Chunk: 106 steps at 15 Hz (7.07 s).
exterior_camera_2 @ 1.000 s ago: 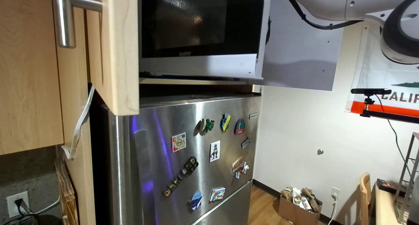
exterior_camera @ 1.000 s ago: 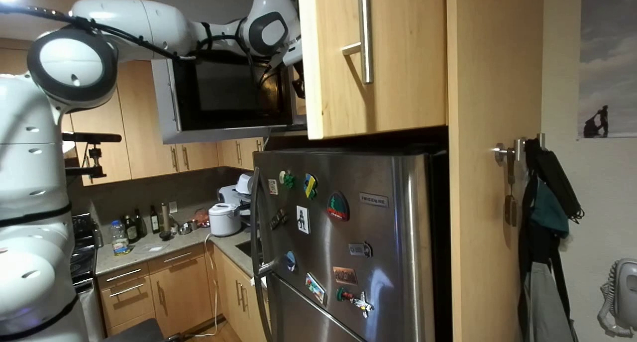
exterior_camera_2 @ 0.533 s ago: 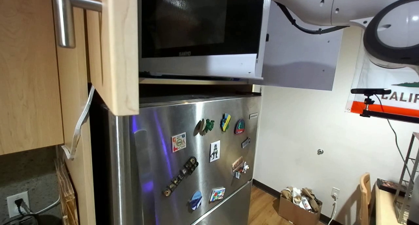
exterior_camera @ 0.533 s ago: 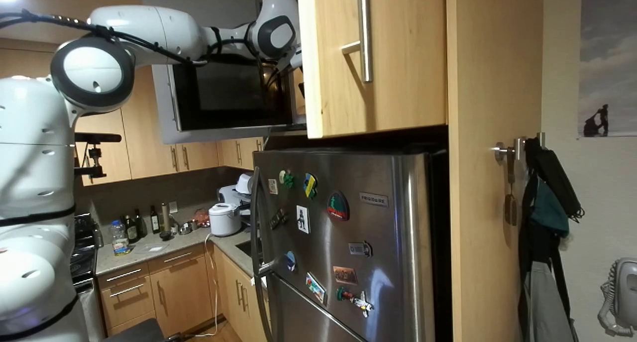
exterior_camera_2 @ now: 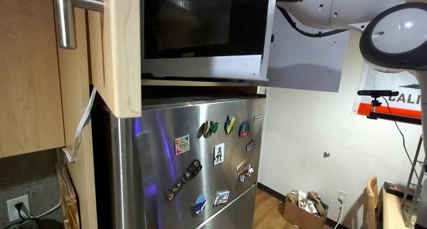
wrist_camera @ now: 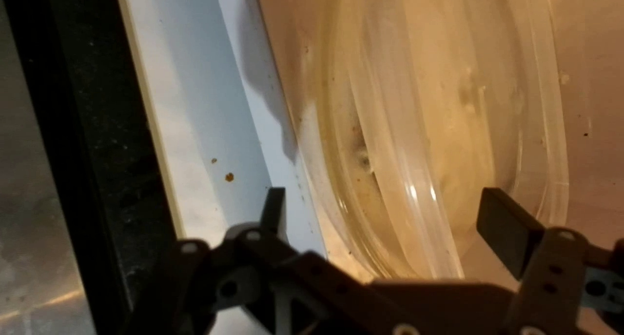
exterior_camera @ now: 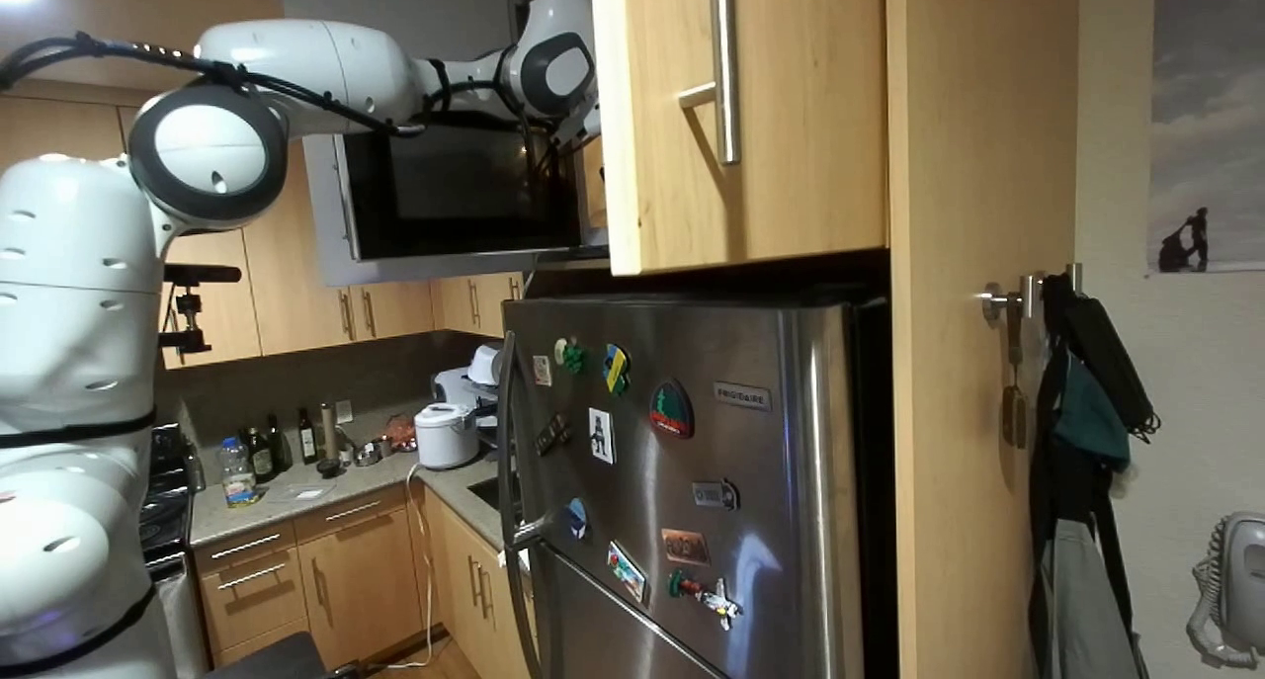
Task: Remove the bowl in the microwave
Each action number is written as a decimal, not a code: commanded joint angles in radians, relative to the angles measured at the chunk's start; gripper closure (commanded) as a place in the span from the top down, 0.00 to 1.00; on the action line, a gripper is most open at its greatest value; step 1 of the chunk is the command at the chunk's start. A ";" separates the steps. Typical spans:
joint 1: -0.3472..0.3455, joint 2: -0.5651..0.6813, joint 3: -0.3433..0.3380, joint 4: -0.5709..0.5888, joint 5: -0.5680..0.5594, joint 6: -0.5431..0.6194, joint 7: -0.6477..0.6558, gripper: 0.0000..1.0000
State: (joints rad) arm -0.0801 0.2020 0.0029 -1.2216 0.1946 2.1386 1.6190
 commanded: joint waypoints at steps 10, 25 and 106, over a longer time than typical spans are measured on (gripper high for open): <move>0.009 0.056 -0.006 0.095 -0.071 -0.051 0.084 0.36; 0.008 0.049 -0.005 0.107 -0.071 -0.039 0.076 0.06; -0.040 -0.323 -0.124 -0.312 0.021 -0.661 -0.247 0.05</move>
State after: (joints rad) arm -0.1043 -0.1719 -0.1119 -1.6094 0.1744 1.5080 1.3942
